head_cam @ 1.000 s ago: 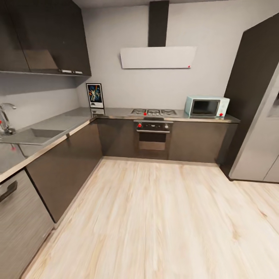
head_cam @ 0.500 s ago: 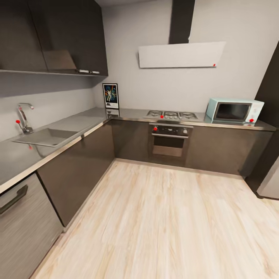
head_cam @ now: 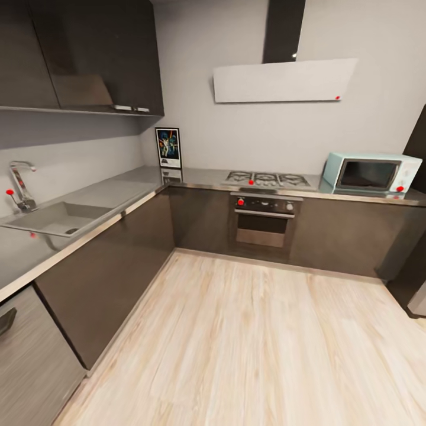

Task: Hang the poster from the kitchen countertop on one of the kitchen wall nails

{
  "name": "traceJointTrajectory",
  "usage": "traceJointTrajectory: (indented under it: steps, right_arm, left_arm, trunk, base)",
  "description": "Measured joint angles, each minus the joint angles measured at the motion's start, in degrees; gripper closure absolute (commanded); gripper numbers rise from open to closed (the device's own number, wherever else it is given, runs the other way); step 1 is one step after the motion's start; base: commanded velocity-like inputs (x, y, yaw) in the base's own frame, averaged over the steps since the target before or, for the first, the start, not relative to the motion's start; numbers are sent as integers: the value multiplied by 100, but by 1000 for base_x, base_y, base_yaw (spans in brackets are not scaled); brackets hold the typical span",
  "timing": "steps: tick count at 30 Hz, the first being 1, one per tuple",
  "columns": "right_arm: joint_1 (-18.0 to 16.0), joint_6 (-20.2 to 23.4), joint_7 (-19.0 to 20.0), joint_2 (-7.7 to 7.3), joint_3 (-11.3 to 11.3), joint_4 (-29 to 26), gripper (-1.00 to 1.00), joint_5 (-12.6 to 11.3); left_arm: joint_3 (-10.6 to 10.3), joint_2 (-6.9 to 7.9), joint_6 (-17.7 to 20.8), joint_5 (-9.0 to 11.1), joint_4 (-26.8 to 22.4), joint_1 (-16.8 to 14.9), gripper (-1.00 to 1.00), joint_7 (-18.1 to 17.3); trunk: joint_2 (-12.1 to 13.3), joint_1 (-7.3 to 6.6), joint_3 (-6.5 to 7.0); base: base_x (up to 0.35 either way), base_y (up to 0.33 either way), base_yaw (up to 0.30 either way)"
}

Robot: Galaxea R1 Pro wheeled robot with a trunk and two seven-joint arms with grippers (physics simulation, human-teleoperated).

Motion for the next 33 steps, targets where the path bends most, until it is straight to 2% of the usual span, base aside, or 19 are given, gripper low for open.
traceJointTrajectory:
  steps: [33]
  right_arm:
    - [0, 1, 0, -2, 0, 0, -100, 0]
  left_arm:
    - [7, 0, 0, 0, -8, 0, -100, 0]
  trunk:
    - [0, 0, 0]
  base:
    - [340, 0, 0]
